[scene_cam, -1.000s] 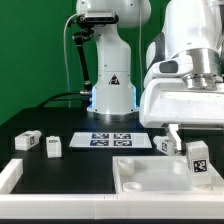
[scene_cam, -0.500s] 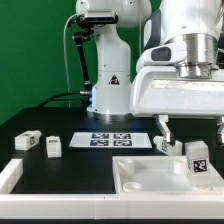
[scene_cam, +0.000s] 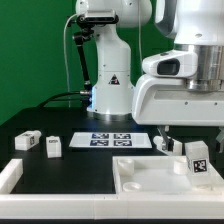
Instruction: Assemble square table
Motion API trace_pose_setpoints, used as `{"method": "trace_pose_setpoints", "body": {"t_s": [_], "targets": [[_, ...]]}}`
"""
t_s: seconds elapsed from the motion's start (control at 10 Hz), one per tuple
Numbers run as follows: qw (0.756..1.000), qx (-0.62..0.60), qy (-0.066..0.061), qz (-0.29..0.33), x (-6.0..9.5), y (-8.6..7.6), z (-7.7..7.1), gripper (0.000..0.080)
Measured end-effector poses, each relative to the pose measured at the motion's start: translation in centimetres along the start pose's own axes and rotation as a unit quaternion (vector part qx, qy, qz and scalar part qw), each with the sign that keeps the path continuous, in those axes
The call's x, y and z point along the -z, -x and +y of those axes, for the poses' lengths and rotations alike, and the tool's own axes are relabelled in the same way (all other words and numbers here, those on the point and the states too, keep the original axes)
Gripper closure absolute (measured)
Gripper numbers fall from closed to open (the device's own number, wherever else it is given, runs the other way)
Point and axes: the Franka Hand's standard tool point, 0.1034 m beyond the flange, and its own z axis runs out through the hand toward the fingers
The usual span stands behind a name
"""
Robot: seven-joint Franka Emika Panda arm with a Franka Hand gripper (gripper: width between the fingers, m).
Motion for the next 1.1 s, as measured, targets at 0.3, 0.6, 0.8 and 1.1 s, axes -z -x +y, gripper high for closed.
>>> {"method": "trace_pose_setpoints", "body": {"t_s": [0.3, 0.6, 0.8, 1.1], "targets": [[0.999, -0.031, 0.001, 0.009, -0.50, -0.17, -0.80, 0.0162], [0.991, -0.136, -0.001, 0.009, -0.54, -0.17, -0.86, 0.0506], [0.980, -0.200, -0.002, 0.009, -0.59, -0.14, -0.87, 0.0510], [0.953, -0.303, -0.003, 0.010, -0.72, -0.15, -0.93, 0.0510]]}}
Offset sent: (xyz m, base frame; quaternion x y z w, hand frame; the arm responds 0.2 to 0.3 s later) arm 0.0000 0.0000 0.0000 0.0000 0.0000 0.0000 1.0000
